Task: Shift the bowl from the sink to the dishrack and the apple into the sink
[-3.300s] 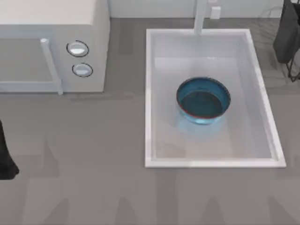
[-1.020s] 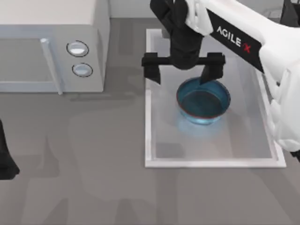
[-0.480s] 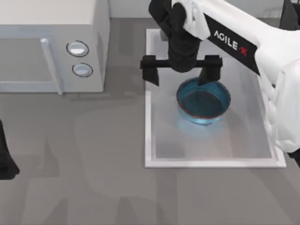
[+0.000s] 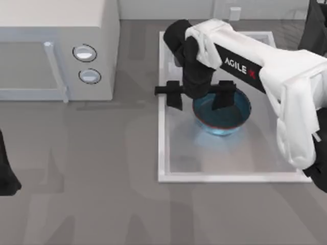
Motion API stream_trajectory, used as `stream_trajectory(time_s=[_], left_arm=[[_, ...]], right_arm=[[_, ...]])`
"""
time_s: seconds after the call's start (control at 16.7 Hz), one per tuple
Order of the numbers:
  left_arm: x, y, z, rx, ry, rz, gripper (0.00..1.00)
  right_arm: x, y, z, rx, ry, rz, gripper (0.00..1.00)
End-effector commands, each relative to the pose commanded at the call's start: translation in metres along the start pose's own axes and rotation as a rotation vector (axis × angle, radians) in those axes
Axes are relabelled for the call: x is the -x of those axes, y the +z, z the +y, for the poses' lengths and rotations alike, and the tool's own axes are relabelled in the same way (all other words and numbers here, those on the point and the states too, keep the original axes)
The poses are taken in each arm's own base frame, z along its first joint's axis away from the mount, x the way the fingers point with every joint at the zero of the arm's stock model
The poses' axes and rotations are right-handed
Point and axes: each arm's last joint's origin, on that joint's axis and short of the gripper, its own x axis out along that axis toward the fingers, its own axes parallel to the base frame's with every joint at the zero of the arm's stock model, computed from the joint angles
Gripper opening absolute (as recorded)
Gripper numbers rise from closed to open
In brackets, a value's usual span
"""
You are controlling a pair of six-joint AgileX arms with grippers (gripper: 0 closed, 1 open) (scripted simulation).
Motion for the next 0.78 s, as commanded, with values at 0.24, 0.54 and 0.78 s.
stream_trajectory(time_s=[0.24, 0.54, 0.78], left_arm=[[0.0, 0.0, 0.0, 0.0, 0.0, 0.0, 1.0], [0.0, 0.0, 0.0, 0.0, 0.0, 0.0, 1.0], [0.0, 0.0, 0.0, 0.0, 0.0, 0.0, 1.0]], right_arm=[[0.0, 0.0, 0.0, 0.0, 0.0, 0.0, 0.92], [0.0, 0.0, 0.0, 0.0, 0.0, 0.0, 0.55], [0.0, 0.0, 0.0, 0.0, 0.0, 0.0, 0.25]])
